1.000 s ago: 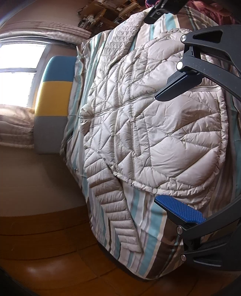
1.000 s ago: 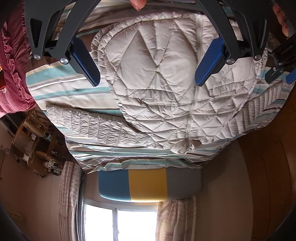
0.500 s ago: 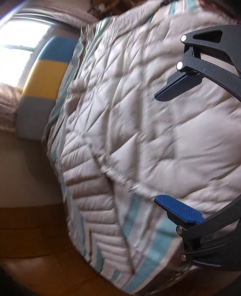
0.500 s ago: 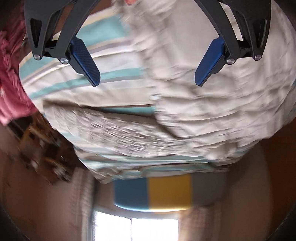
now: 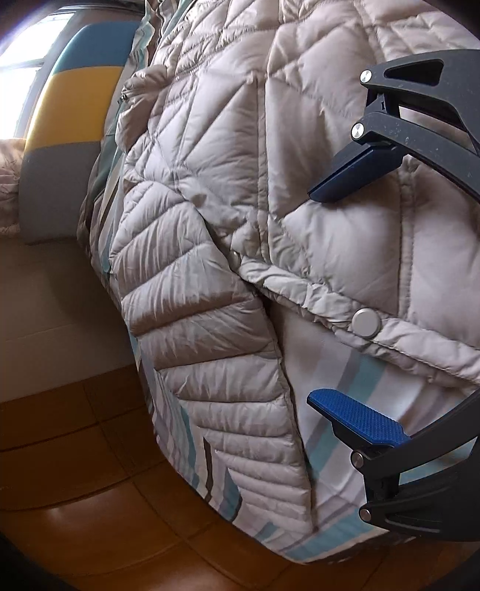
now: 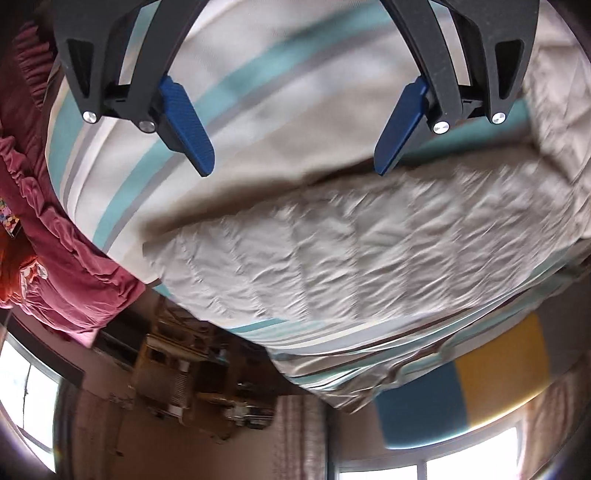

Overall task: Fold large clothes
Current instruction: 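Move the right tool to the jacket sleeve and close on its cuff, then lift the sleeve with the right tool and fold it over the jacket body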

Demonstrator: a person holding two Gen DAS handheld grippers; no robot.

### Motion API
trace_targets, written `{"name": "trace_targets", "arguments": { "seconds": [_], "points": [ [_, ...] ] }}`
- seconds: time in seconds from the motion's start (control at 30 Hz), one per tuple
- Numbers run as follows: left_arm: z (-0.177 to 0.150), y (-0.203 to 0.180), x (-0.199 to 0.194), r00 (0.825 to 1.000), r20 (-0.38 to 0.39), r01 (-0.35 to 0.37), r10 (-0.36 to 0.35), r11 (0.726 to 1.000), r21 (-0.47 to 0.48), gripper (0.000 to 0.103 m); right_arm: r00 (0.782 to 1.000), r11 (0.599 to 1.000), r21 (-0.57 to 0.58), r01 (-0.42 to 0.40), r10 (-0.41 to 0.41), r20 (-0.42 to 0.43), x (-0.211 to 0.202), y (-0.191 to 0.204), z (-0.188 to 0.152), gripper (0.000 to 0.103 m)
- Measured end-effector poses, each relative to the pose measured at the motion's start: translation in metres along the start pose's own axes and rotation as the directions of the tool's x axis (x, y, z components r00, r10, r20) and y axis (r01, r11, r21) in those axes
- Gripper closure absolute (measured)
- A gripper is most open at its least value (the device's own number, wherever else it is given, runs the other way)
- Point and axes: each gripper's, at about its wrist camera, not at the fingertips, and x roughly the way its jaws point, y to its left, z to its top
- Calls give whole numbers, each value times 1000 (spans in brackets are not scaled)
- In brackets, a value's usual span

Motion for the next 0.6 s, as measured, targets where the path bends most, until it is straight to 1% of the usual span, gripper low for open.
{"name": "trace_targets", "arguments": {
  "seconds": [0.1,0.17,0.2,0.27,0.33,0.4,0.43,0.5,0.57,0.6],
  "points": [
    [-3,-1,5,1000,8,5,-6,1000,22,3,1000,999,41,22,-22,1,16,-9,18,16],
    [-4,-1,11,1000,-3,19,-19,999,32,3,1000,997,80,17,-15,-18,23,-14,23,16],
    [-5,-1,13,1000,-10,29,-28,999,27,3,1000,993,118,17,-14,-28,28,-19,28,16],
    [-6,3,18,998,-27,51,-51,999,8,3,999,988,153,21,-14,-44,37,-20,32,16],
    [-7,4,21,998,-33,62,-62,998,-2,3,998,988,150,41,-32,-61,47,-19,34,17],
    [-8,1,20,999,-30,45,-45,999,8,3,998,987,153,42,-33,-61,53,-18,33,21],
    [-8,-2,20,999,-28,26,-25,999,23,3,998,986,161,44,-36,-51,53,-19,33,22],
    [-9,-6,19,1000,-24,6,-5,999,42,3,998,986,159,50,-43,-43,58,-13,34,28],
    [-8,-6,19,1000,-27,3,-1,999,46,3,999,986,161,41,-38,-21,57,-10,37,47],
    [-7,-6,20,999,-35,9,-8,999,43,3,999,987,157,43,-41,-14,56,-9,38,51]
  ]
}}
